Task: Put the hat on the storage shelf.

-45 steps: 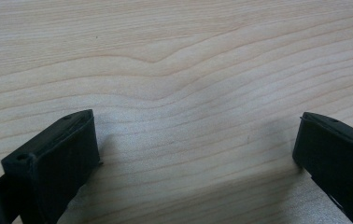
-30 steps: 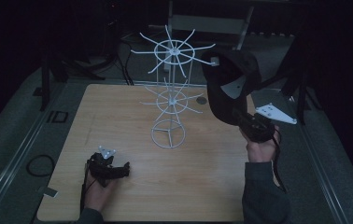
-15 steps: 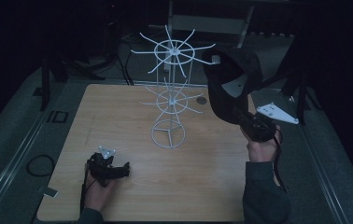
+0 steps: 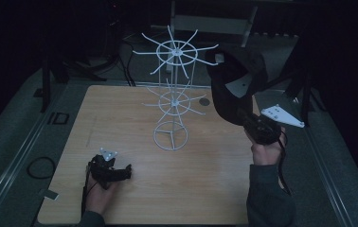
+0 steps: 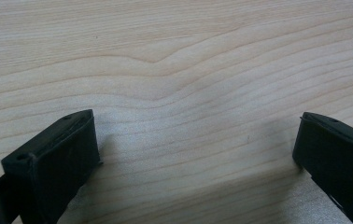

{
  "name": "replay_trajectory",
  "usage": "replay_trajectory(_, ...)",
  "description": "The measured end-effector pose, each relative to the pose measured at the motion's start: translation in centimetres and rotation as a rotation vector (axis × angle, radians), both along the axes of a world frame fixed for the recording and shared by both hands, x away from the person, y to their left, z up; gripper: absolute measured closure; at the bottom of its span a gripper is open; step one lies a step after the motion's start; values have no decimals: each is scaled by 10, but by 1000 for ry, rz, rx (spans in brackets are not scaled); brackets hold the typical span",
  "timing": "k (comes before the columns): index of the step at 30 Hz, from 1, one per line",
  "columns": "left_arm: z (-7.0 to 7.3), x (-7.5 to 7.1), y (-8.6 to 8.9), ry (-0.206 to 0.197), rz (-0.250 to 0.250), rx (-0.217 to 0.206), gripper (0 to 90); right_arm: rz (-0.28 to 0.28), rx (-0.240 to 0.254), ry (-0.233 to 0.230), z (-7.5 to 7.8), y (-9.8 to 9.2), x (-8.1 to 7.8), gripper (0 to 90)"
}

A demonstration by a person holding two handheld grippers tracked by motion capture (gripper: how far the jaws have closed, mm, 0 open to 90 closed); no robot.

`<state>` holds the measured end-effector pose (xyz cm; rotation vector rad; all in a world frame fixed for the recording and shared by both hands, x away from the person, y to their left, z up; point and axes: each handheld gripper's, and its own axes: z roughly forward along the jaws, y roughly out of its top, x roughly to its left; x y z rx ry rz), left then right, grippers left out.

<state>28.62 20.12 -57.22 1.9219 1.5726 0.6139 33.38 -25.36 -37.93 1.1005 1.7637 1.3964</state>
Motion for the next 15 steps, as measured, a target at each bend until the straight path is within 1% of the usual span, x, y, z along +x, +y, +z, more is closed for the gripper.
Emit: replay_trajectory(15, 0, 0, 0, 0, 0, 0, 2, -5, 3, -22, 2, -1, -4, 864)
